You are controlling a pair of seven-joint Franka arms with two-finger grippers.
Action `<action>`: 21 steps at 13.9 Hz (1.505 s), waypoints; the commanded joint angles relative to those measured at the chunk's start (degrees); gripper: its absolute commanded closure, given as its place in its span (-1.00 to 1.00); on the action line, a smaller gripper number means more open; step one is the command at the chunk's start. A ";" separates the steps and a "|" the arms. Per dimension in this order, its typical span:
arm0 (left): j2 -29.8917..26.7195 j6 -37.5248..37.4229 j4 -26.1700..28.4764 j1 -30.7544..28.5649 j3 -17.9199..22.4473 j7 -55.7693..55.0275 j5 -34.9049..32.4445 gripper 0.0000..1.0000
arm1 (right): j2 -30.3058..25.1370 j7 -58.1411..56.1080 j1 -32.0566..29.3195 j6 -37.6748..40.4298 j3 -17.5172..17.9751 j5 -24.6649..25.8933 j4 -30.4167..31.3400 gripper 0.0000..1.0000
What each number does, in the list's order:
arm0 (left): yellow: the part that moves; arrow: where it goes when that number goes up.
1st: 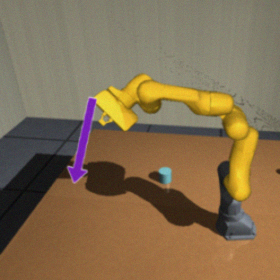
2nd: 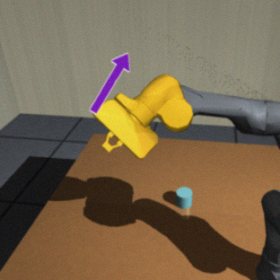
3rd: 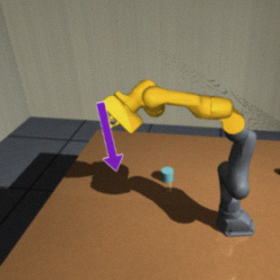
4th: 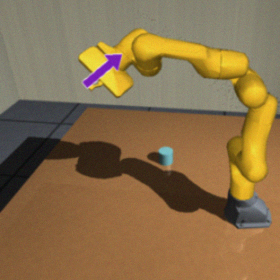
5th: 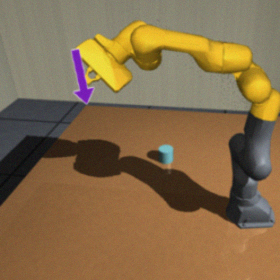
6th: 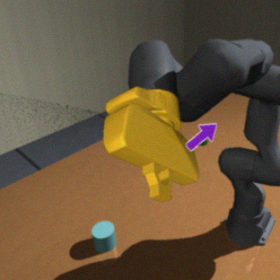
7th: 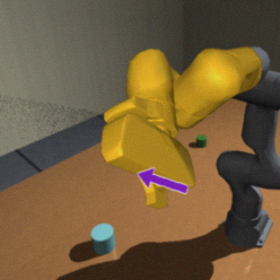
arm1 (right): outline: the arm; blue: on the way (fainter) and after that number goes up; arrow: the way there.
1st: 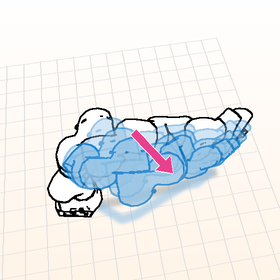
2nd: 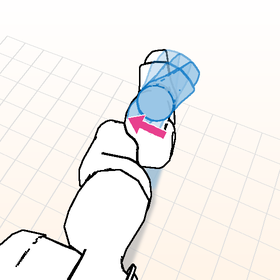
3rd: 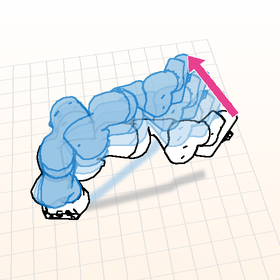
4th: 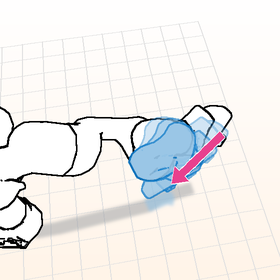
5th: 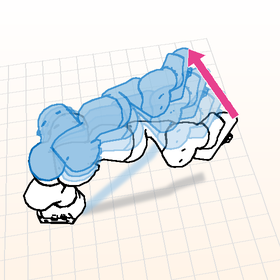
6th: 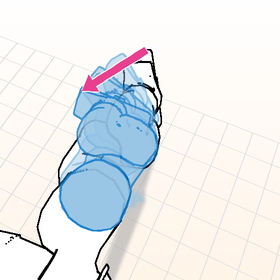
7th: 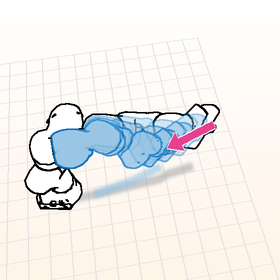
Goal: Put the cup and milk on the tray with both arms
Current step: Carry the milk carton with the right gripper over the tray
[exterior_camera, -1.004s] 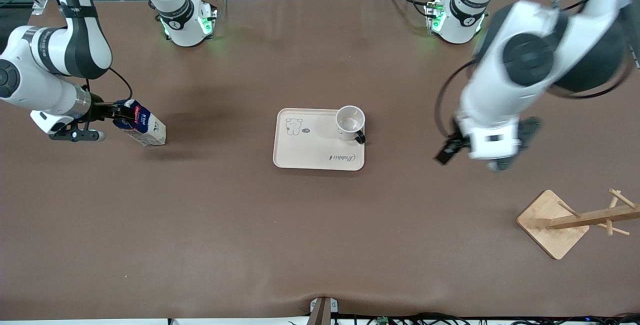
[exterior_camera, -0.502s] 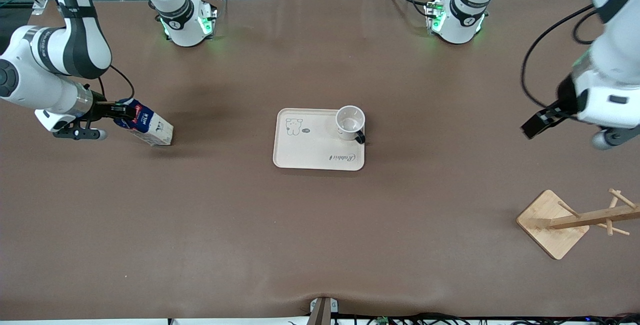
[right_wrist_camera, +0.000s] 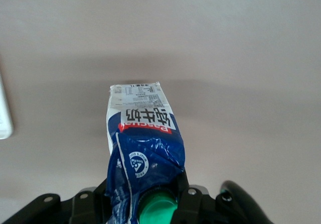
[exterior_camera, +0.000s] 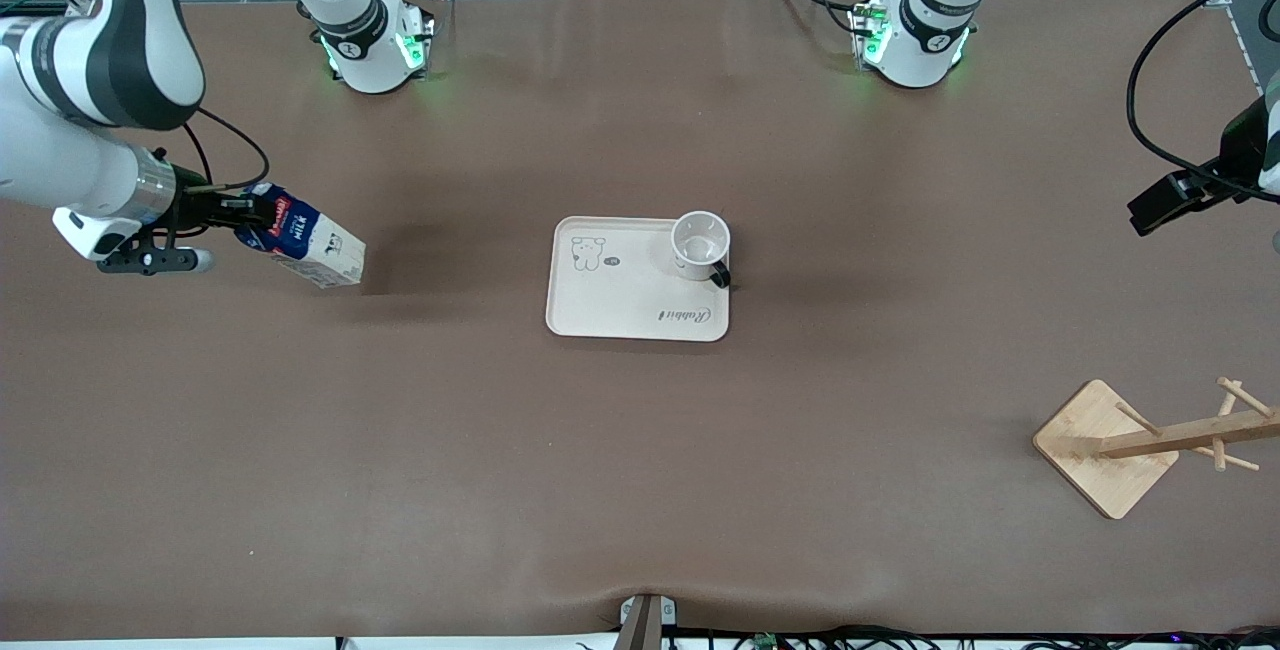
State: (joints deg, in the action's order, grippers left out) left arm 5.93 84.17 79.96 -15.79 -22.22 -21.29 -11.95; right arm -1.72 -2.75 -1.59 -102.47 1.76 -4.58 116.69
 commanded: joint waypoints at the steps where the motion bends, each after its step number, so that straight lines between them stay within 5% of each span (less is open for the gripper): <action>1: -2.94 -1.03 1.25 -0.82 -0.20 3.78 0.09 -1.00 | 0.23 8.77 6.92 1.49 -0.18 -0.52 -4.26 1.00; 7: -3.11 -1.03 1.17 -3.81 -0.37 14.08 3.51 -1.00 | 9.35 30.56 22.91 0.70 -0.18 0.00 -16.65 0.99; 12: -4.87 -2.16 1.25 -3.11 0.24 14.35 5.35 -1.00 | 13.23 41.23 33.13 -1.41 -0.26 4.40 -17.46 0.99; 17: -7.68 -6.38 2.30 14.08 17.52 17.50 10.01 -1.00 | 18.06 46.85 39.55 -4.13 -0.18 3.52 -17.02 0.99; 21: -10.40 -6.39 5.47 21.66 22.21 16.55 11.60 -1.00 | 19.29 46.95 40.52 -4.49 -0.18 3.61 -17.37 0.99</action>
State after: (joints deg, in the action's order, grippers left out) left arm -1.69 77.76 82.51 3.19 -1.76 -4.86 -1.39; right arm 16.98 43.55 38.32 -107.16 2.22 -1.05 100.34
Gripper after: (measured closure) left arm 0.000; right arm 0.537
